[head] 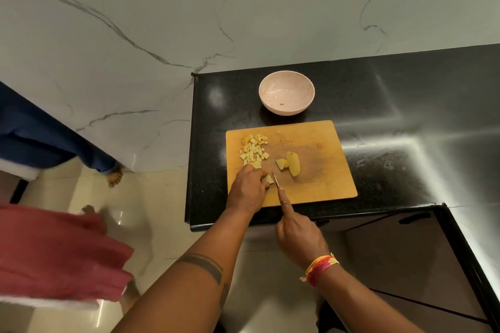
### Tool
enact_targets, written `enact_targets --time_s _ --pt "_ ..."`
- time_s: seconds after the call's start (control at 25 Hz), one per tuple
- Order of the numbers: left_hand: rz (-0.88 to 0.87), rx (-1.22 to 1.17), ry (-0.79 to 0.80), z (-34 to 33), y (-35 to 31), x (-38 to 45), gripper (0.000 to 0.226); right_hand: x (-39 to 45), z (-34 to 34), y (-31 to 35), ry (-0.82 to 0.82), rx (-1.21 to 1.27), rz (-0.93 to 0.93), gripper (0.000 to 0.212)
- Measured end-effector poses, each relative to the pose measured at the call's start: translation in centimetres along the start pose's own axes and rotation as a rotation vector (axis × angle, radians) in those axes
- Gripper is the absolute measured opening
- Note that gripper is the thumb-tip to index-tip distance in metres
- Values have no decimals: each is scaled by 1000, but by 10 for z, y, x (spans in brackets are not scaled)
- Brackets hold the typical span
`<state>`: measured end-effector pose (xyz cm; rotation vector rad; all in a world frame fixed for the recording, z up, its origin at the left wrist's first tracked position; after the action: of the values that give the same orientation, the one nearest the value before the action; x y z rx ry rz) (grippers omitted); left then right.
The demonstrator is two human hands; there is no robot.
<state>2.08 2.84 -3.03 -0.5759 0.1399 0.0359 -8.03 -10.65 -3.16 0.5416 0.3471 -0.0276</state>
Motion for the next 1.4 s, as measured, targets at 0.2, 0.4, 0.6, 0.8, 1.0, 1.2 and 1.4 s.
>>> enact_targets --time_s 0.2,0.4,0.6,0.8,1.0,1.2,1.4 --pt "39 5 -17 0 -1 -1 29 12 3 16 15 -71 4 79" --pt "64 25 -25 2 -3 -1 26 15 -3 20 35 -88 7 81" --pt "76 15 -23 1 -3 -1 27 -15 -13 9 51 -127 0 84" --pt "61 -6 -19 3 0 -4 34 -20 -10 1 59 -67 -20 85" --pt "36 -44 -48 6 4 -7 32 0 -3 17 34 -37 7 81" --pt "52 -27 -65 6 1 -3 25 13 -6 26 53 -75 9 78" --pt "83 -2 -69 5 1 -3 24 2 -12 20 77 -106 22 82"
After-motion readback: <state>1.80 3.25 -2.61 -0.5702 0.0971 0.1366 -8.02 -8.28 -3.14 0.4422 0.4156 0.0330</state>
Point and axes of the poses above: each hand's wrist, its own x-axis towards the middle knuckle, its own z-axis out of the back of the hand, y = z × x, the point moved 6 cm from there along x, towards the middle knuckle, and after that the axes turned 2 degrees about -y, right-handed, at the moved point
